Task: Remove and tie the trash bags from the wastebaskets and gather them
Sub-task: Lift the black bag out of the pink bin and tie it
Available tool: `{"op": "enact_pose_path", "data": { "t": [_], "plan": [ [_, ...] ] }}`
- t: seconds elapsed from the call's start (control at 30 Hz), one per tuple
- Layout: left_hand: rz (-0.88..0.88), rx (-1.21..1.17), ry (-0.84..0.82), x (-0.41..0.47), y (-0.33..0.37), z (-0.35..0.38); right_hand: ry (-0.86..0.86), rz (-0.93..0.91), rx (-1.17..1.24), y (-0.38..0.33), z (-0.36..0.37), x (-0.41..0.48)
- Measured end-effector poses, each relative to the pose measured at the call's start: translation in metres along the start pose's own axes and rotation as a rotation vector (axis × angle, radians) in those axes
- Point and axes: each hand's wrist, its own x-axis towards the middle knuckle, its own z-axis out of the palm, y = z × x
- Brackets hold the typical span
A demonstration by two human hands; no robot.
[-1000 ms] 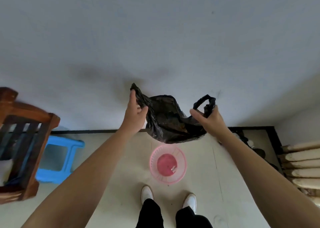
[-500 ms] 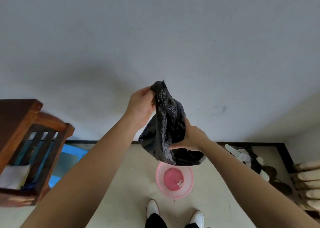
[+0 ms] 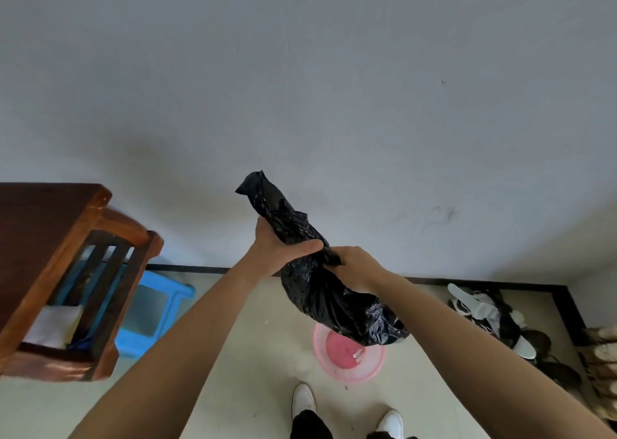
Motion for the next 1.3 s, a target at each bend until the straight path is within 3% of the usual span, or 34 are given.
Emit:
{"op": "enact_pose_path", "data": {
  "t": [0.1, 0.17, 0.23, 0.3, 0.4, 0.5, 0.57, 0.63, 0.73, 0.83, 1.07, 1.17, 1.23, 1.3],
  "plan": [
    [-0.044, -0.167, 0.019, 0.008, 0.007, 0.001, -0.043, 0.008, 0.028, -0.005, 0.006, -0.006],
    [-0.147, -0.504, 0.042, 0.013, 0.007, 0.002, -0.031, 0.025, 0.117, -0.004, 0.002, -0.013],
    [-0.237, -0.783, 0.170, 0.015, 0.005, 0.007, 0.025, 0.068, 0.235, 0.001, -0.006, -0.018],
    [-0.331, -0.809, 0.286, 0.020, -0.005, 0.007, 0.133, 0.143, 0.372, 0.007, -0.018, -0.026],
    [-0.314, -0.443, 0.199, 0.023, -0.024, -0.001, 0.374, 0.310, 0.615, 0.018, -0.039, -0.034],
    [-0.172, 0.347, -0.125, 0.018, -0.040, -0.010, 0.604, 0.406, 0.845, 0.021, -0.057, -0.036],
    [-0.116, 0.720, -0.335, 0.010, -0.039, -0.007, 0.628, 0.447, 0.897, 0.017, -0.062, -0.034],
    [-0.040, 0.919, -0.435, 0.006, -0.039, -0.004, 0.610, 0.439, 0.940, 0.005, -0.060, -0.032],
    [-0.003, 0.704, -0.352, 0.007, -0.045, -0.005, 0.578, 0.308, 1.160, -0.011, -0.060, -0.036],
    [-0.020, 0.490, -0.303, 0.004, -0.041, -0.010, 0.478, 0.125, 1.227, -0.014, -0.054, -0.049],
    [-0.025, 0.315, -0.343, 0.001, -0.040, -0.007, 0.356, 0.150, 1.097, -0.012, 0.010, -0.058],
    [-0.007, 0.277, -0.437, -0.003, -0.035, -0.002, 0.525, 0.159, 0.855, -0.031, 0.015, -0.056],
    [-0.060, 0.094, -0.499, -0.003, -0.040, -0.003, 0.699, 0.240, 0.810, -0.034, 0.013, -0.055],
    [-0.143, -0.172, -0.454, -0.005, -0.045, -0.005, 0.788, 0.307, 0.811, -0.028, 0.011, -0.058]
  ]
}}
